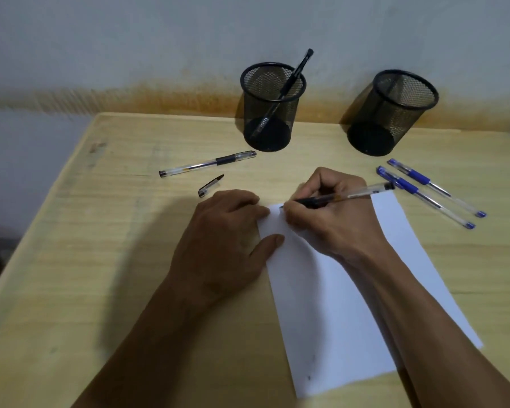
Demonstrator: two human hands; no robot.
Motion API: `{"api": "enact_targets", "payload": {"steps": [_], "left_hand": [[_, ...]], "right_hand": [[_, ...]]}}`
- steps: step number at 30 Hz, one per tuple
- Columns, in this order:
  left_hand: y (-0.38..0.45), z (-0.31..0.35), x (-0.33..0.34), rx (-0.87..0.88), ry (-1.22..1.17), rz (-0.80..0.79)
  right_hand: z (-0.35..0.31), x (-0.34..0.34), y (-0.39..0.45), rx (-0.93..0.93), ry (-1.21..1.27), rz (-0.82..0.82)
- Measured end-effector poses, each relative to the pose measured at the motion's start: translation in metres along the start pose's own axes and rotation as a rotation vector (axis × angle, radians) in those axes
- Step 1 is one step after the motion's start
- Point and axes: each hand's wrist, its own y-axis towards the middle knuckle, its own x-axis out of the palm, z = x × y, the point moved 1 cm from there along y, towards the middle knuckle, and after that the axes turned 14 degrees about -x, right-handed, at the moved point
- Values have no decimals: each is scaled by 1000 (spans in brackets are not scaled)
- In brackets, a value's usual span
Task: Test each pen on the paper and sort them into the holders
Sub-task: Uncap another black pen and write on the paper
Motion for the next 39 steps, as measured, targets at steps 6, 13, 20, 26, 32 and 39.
{"api": "enact_targets", "payload": {"steps": [6,13,20,26,32,39], "left_hand": [[-2,3,-3,-4,-18,17],[-2,3,-3,-11,-35,13],[-2,2,-2,-15,-27,5],[-2,2,-2,-20,-25,-5],[-2,4,-3,-22,-13,-11],[-3,4,-3,-27,-20,-7]], "right_hand": [[3,2,0,-32,15,2],[2,4,-2,-21,13,5],[-1,4,-1,-33,28,-28],[2,6,-2,-38,-1,7],[-1,4,-2,-44,5,3],[4,3,-2,-13,59,44]]}}
